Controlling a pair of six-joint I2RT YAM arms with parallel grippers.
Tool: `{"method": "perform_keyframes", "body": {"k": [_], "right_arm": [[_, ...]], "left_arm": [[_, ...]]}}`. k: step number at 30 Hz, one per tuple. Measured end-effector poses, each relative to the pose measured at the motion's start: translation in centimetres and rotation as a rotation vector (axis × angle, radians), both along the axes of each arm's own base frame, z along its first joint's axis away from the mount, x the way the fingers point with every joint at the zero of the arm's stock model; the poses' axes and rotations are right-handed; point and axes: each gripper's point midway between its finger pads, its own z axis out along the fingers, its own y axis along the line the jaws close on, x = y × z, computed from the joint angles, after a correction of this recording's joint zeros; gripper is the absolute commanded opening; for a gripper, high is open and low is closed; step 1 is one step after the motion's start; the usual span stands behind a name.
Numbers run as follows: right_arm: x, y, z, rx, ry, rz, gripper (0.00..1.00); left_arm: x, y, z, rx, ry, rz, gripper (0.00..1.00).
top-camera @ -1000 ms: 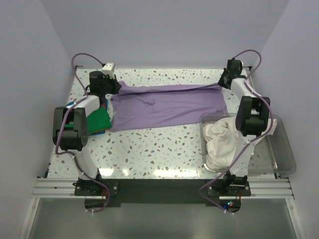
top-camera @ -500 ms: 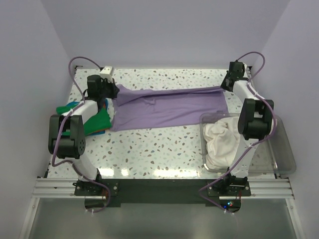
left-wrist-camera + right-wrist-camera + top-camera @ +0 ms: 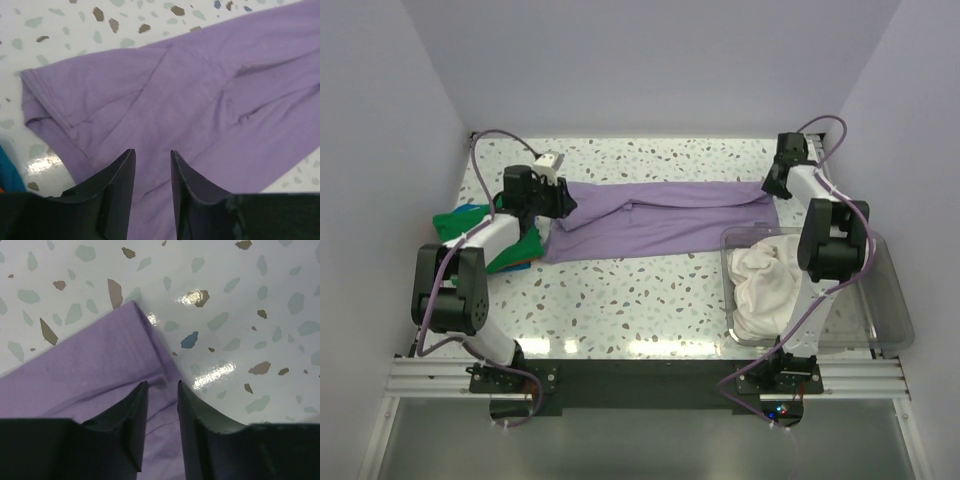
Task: Fold and stack the t-shirts
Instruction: Fold the tshirt
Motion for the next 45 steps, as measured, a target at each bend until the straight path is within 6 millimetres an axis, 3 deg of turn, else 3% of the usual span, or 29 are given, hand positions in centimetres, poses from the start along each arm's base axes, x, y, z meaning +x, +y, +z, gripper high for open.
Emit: {"method": "perform_keyframes", "body": {"k": [6, 11, 16, 21, 28, 34, 45], "right_arm": [[-1.4, -0.5, 0.9, -0.027, 0.009, -0.015, 0.5], [-0.6, -0.1, 4.1, -0.009, -0.085, 0.02, 0.54], [1.0, 2.3, 4.8, 0.094, -0.144, 0.116, 0.54], [1.3, 4.4, 2.5, 0.194, -0.114, 0.168, 0.54], [1.2, 6.0, 1.2, 0.272, -0.091, 0.197, 0.54], [1.1, 6.5, 1.1, 0.298, -0.088, 0.21, 0.54], [0.5, 7.2, -0.9, 0.336, -0.042, 0.22, 0.54]], "left_arm": [[-3.8, -2.1, 1.3, -0.064, 0.025, -0.057, 0.44], [-3.7, -1.8, 2.1, -0.079, 0.018, -0.016, 0.49], [-0.9, -1.7, 0.8, -0.091, 0.061, 0.037, 0.5], [2.8, -2.6, -0.8, -0.113, 0.075, 0.05, 0.52], [7.8, -7.2, -1.3, -0.131, 0.043, -0.022, 0.53], [9.3, -10.5, -2.5, -0.132, 0.05, -0.079, 0.53], [10.3, -10.5, -5.9, -0.105, 0.09, -0.06, 0.54]]}}
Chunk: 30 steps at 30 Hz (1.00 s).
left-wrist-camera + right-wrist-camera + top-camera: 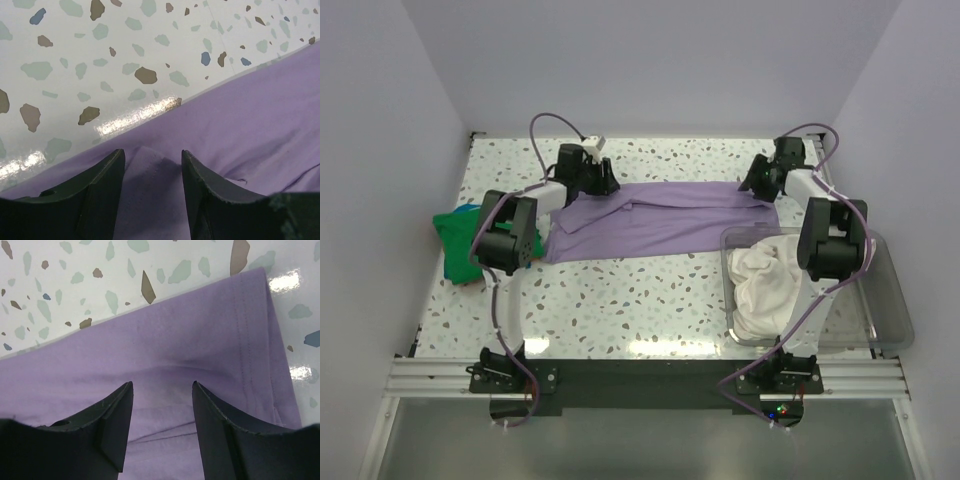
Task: Fold and stack the t-shirts
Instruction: Fold the tshirt
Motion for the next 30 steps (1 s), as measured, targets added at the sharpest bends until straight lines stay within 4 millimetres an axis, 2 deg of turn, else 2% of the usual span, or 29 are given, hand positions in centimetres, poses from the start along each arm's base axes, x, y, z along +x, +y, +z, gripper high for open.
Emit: {"method": "perform_keyframes", "body": {"k": [5, 9, 12, 18, 24, 30], "right_arm": [[0.0, 0.3, -0.1, 0.014, 0.002, 0.011, 0.54], [-0.1, 0.3, -0.3, 0.016, 0.006, 0.012, 0.54], [-0.1, 0.3, -0.5, 0.016, 0.012, 0.012, 0.54], [-0.2, 0.3, -0.6, 0.016, 0.017, 0.012, 0.54], [-0.2, 0.4, -0.6, 0.018, 0.018, 0.014, 0.54], [-0.2, 0.4, -1.4, 0.019, 0.036, 0.013, 0.54]], "left_arm": [[0.4, -0.2, -0.8, 0.018, 0.0, 0.0, 0.54], [0.5, -0.7, -0.9, 0.031, -0.008, -0.012, 0.47], [0.3, -1.0, -1.0, 0.038, -0.007, -0.022, 0.3], [-0.1, -1.1, -1.4, 0.059, 0.002, -0.031, 0.13], [-0.2, -0.9, -1.6, 0.089, 0.013, -0.004, 0.11], [-0.8, -1.8, -0.4, 0.101, 0.016, 0.025, 0.12]]}}
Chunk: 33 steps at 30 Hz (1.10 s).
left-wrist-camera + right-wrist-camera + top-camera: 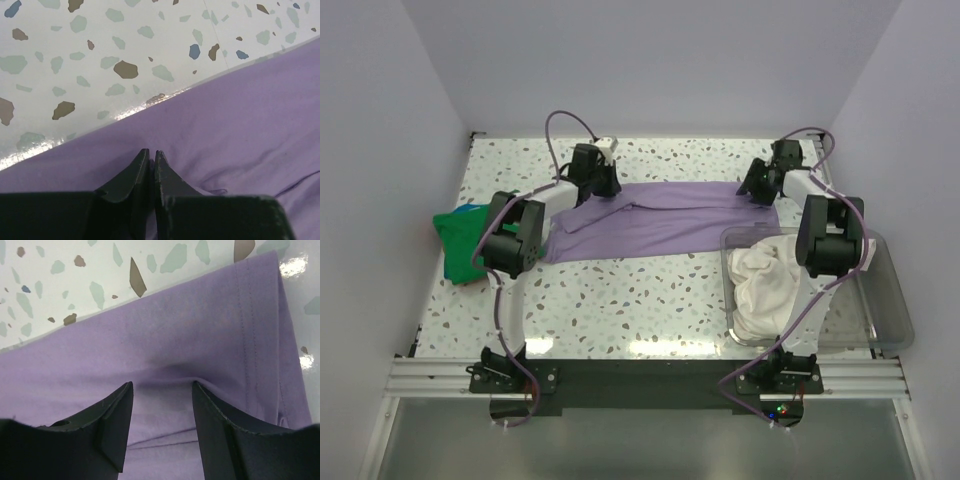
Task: Fold and stack the t-shirts
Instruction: Fold the tshirt
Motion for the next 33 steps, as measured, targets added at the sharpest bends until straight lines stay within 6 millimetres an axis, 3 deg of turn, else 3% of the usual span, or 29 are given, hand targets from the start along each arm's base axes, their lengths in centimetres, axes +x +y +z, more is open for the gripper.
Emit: {"method": "perform_keyframes", "body": {"k": [2, 7, 17, 24, 33], "right_arm": [[-0.1, 0.0, -1.0, 0.001, 0.022, 0.0, 0.54], [0.7, 0.0, -1.0, 0.004, 0.018, 0.002, 0.54], [1.1, 0.0, -1.1, 0.004, 0.019, 0.003, 0.54], [1.6, -0.1, -1.1, 0.004, 0.018, 0.003, 0.54], [2.0, -0.1, -1.1, 0.004, 0.026, 0.003, 0.54]], "left_arm": [[-0.4, -0.4, 0.3, 0.009, 0.009, 0.007, 0.12], [-1.8, -1.0, 0.9, 0.027, 0.034, 0.026, 0.12], [-5.1, 0.4, 1.1, 0.037, 0.117, 0.092, 0.13], [-7.6, 0.5, 0.4, -0.009, 0.204, 0.132, 0.25], [-10.5, -1.0, -1.0, -0.061, 0.31, 0.117, 0.31]]}}
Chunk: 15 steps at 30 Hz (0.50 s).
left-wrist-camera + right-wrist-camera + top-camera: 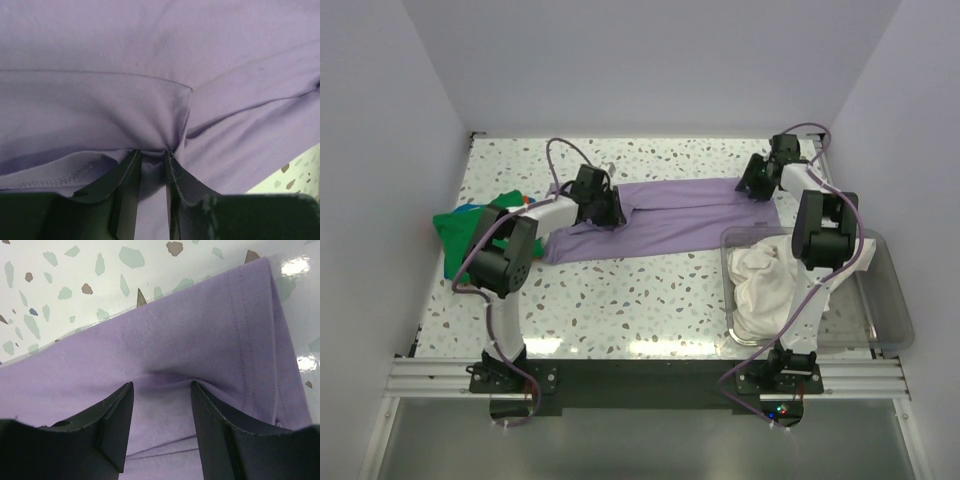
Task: Fold and stack the t-shirts
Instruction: Fold the tshirt
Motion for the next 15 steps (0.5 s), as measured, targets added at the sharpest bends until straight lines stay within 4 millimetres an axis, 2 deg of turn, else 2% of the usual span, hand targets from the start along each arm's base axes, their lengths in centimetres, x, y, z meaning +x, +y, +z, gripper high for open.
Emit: {"method": "perform_keyframes", "body": {"k": [7, 11, 15], "right_arm": [[0.0, 0.0, 0.0, 0.0, 0.003, 0.0, 0.54], [0.0, 0.0, 0.0, 0.0, 0.003, 0.0, 0.54], [0.0, 0.0, 0.0, -0.002, 0.003, 0.002, 0.54]], "left_arm": [[-2.9, -1.6, 0.5, -0.085, 0.071, -0.039, 0.35], [-4.7, -2.8, 1.9, -0.148, 0.088, -0.099, 0.38], [-5.4, -3.6, 3.9, -0.188, 0.075, -0.155, 0.4]]}}
